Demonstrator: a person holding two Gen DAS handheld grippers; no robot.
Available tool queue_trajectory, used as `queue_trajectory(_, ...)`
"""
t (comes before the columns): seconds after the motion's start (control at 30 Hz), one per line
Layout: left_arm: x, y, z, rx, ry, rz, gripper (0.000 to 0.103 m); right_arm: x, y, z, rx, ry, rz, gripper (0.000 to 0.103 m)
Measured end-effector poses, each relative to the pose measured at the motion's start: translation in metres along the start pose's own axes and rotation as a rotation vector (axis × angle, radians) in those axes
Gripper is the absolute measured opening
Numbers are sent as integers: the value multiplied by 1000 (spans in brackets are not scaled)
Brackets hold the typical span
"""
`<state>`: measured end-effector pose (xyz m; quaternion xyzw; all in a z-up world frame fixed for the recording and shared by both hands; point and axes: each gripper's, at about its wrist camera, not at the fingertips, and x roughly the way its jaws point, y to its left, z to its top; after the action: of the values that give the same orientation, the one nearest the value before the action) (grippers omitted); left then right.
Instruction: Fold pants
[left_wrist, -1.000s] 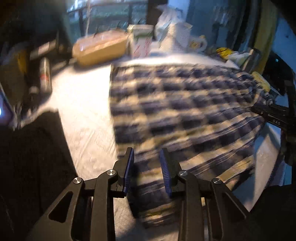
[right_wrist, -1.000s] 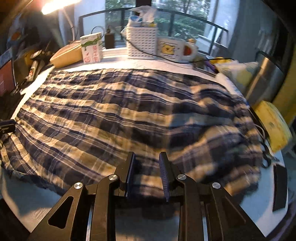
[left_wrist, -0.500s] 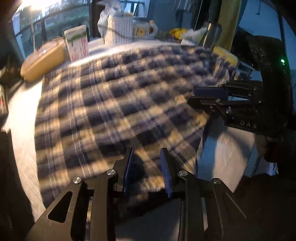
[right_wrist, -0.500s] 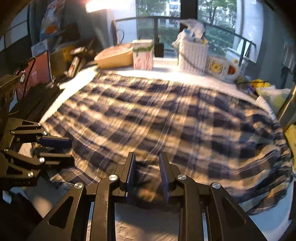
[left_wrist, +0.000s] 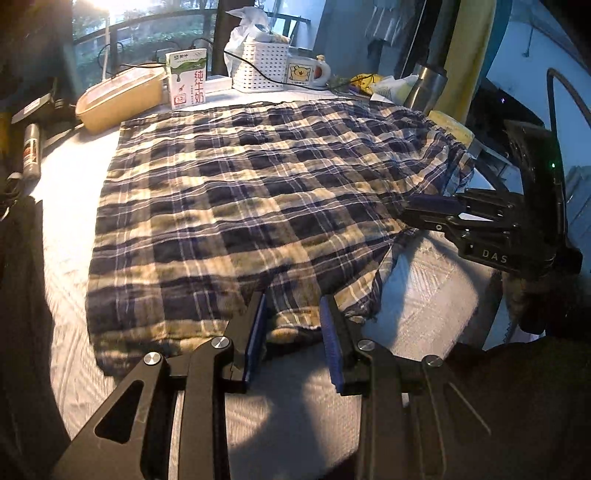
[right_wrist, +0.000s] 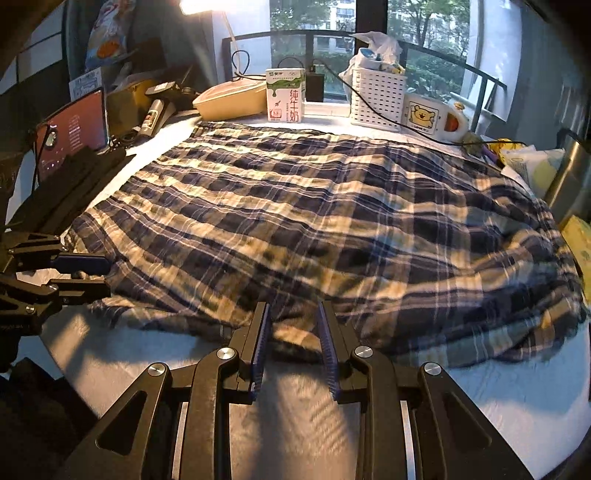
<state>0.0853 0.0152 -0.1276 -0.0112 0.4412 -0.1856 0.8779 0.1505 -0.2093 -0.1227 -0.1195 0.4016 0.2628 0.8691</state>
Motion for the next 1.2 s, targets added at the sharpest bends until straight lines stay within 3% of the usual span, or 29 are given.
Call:
queue_trajectory(0.27, -13, 8, 7, 34, 54, 14, 29, -19, -2, -18, -10, 14, 0, 28)
queue_trajectory(0.33, -23, 15, 15, 29, 29, 29, 30, -25, -7, -23, -3, 49, -1, 28)
queue_trajectory(0.4, -29, 21, 24, 11, -8, 22, 30, -41, -17, -24, 11, 21, -14, 28)
queue_trajectory(0.53, -23, 29, 44, -4, -59, 49, 30, -61, -59, -12, 75, -44, -141, 28)
queue_trajectory(0.77, 14, 35, 84, -21, -61, 87, 30, -42, -122, 16, 210, -52, -271, 28)
queue_trajectory(0.9, 30, 36, 95, -15, -33, 108, 30, -29, -137, 26, 229, -47, -273, 28)
queue_trajectory(1.1, 56, 50, 94, -66, 78, 154, 30, -4, -148, 22, 237, 11, -258, 28)
queue_trajectory(1.2, 57, 50, 91, -58, 78, 157, 30, 2, -151, 16, 230, 27, -248, 28)
